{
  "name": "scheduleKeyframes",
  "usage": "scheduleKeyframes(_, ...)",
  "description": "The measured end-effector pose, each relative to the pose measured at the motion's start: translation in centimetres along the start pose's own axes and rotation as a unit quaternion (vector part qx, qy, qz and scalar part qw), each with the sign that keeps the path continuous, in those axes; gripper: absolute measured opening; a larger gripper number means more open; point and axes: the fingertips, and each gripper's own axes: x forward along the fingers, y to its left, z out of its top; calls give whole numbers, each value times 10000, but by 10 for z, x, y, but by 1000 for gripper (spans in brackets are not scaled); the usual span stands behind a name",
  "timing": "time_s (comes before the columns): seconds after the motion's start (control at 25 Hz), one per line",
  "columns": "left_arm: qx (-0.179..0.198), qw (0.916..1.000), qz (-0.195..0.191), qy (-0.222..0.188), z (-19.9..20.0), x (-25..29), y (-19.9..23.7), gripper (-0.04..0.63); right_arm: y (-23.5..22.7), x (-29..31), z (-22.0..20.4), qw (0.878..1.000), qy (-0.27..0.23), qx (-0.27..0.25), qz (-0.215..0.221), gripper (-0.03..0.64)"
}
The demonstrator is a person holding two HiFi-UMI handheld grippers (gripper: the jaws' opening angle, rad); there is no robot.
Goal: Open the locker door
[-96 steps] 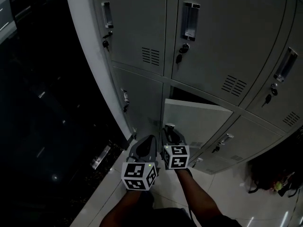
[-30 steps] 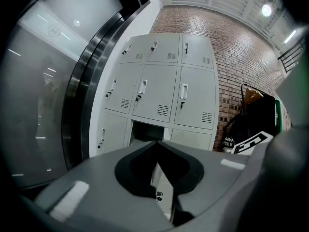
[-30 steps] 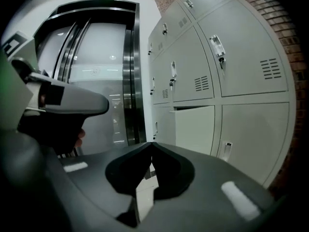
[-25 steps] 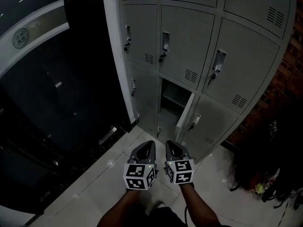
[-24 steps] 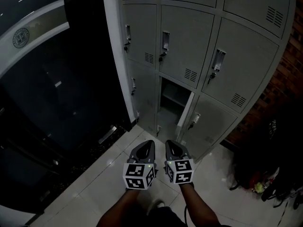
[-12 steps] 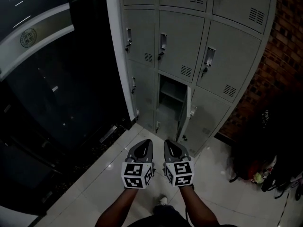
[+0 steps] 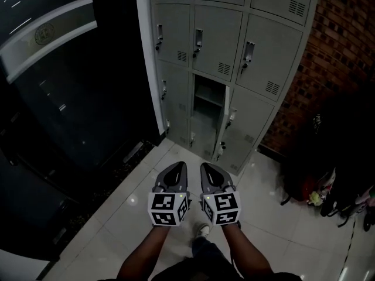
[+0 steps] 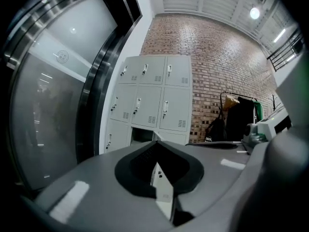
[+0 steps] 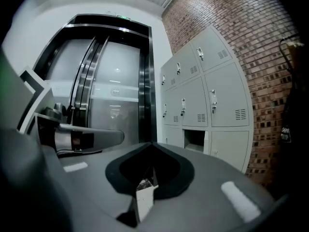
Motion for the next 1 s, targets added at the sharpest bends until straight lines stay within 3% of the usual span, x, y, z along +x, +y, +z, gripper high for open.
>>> scheduleKeyframes(0.48, -24, 9997, -236, -73, -6, -90, -50, 6, 58, -91, 16, 9998, -170, -113, -28, 0)
scheduleKeyframes(1.0, 61, 9993, -364, -95, -8, -115, -74, 6, 66, -124, 16, 9996, -249, -111, -106, 0)
